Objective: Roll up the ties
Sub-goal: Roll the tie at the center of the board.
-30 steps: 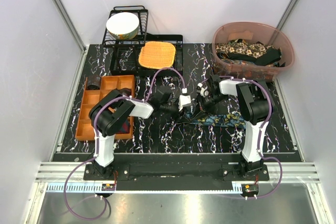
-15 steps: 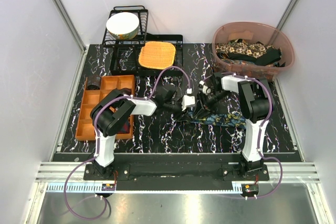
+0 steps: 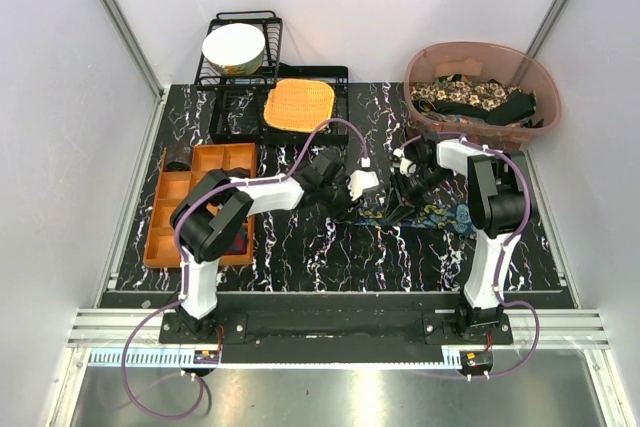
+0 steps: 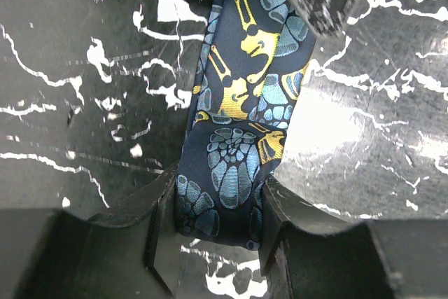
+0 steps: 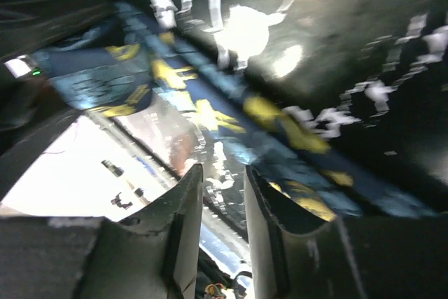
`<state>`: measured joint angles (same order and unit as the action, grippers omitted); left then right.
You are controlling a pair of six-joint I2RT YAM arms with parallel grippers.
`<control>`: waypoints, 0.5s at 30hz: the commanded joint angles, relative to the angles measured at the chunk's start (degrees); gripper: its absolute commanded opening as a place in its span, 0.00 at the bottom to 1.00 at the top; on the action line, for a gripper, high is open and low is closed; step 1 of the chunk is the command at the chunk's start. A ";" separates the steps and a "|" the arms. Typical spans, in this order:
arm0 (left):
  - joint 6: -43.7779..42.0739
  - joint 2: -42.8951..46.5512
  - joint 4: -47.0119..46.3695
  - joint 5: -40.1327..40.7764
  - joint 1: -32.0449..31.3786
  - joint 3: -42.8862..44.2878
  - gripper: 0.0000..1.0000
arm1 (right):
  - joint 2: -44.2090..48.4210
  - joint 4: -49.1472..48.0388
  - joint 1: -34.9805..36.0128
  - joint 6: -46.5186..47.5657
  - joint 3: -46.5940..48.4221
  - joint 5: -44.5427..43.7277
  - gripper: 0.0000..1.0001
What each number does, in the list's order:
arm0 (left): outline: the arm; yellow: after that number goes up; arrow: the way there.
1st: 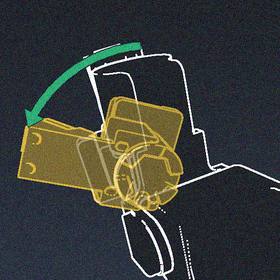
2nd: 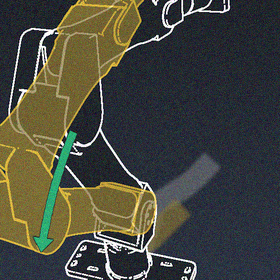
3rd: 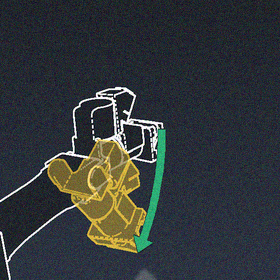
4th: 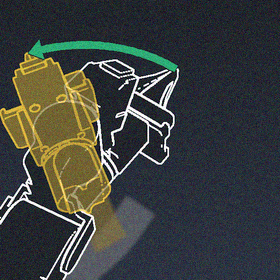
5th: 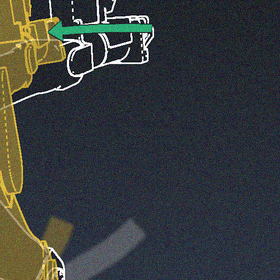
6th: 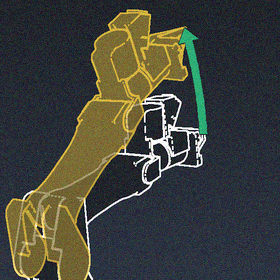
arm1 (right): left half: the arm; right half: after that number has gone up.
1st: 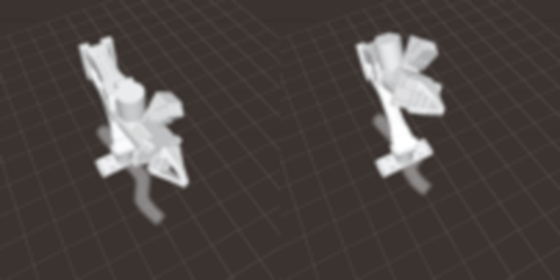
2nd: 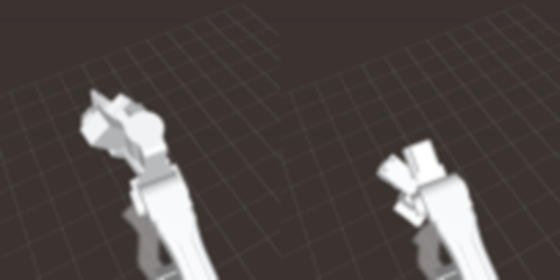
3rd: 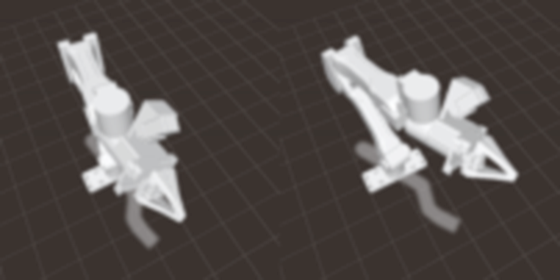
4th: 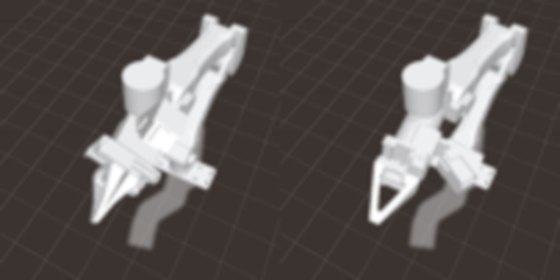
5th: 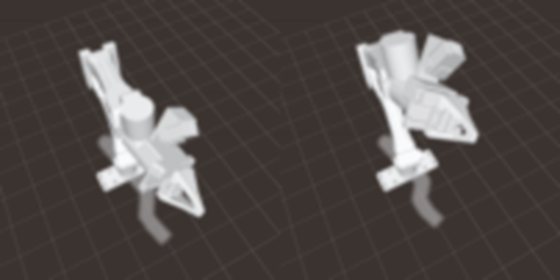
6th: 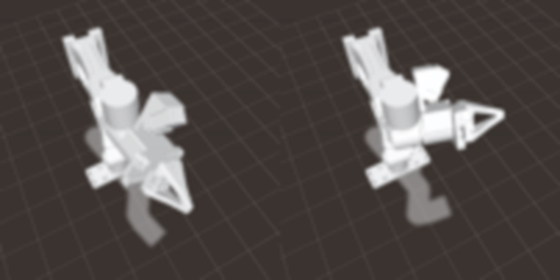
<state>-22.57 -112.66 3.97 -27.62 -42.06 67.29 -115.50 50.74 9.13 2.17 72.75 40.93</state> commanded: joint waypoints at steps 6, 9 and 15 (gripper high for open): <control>-4.85 -0.98 14.13 5.03 -1.96 -0.32 0.10 | -0.61 -3.89 0.37 -0.24 1.87 5.70 0.36; -5.56 -2.12 14.40 5.47 -2.15 0.56 0.13 | 1.86 -7.57 0.45 -1.82 -0.06 13.09 0.39; -5.38 -2.92 14.31 5.20 -2.58 1.00 0.14 | 1.95 -16.10 3.26 -10.34 -2.79 17.34 0.49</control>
<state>-26.74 -112.03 10.48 -25.08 -43.77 69.06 -115.77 41.65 10.02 -2.76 70.89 52.07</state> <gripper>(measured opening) 0.413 0.463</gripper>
